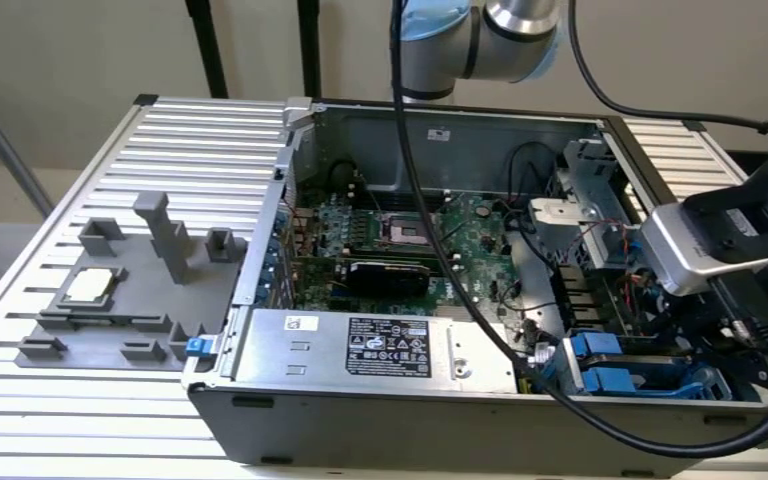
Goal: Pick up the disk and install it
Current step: 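Insert the first disk wire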
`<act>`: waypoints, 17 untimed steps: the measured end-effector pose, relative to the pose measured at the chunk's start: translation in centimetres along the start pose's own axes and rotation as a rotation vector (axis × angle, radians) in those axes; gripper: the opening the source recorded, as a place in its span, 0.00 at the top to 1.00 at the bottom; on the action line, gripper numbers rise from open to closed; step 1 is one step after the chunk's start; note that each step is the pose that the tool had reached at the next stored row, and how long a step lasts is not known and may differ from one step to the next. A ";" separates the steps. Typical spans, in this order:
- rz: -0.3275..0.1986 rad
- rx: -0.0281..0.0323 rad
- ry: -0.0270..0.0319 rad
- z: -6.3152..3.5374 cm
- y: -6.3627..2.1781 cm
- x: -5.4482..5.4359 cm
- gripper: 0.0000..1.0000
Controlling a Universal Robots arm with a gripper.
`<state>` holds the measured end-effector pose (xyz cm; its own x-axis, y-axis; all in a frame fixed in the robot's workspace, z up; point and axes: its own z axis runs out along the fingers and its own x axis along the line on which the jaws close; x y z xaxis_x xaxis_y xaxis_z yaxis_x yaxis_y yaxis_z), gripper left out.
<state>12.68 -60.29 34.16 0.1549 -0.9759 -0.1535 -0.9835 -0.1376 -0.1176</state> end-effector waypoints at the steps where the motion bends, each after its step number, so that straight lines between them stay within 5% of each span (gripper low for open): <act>1: 0.002 0.0012 0.0003 0.00 0.06 0.0 0.83; 4: 0.001 0.0040 0.0011 0.00 0.12 0.0 0.83; 10: 0.008 0.0266 0.0053 0.08 0.55 -0.1 0.83; 17: 0.065 0.0460 0.0146 0.27 1.07 -0.1 0.83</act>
<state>11.63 -60.28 33.78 0.0886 -0.9850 -0.1480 -0.9861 -0.0657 -0.1528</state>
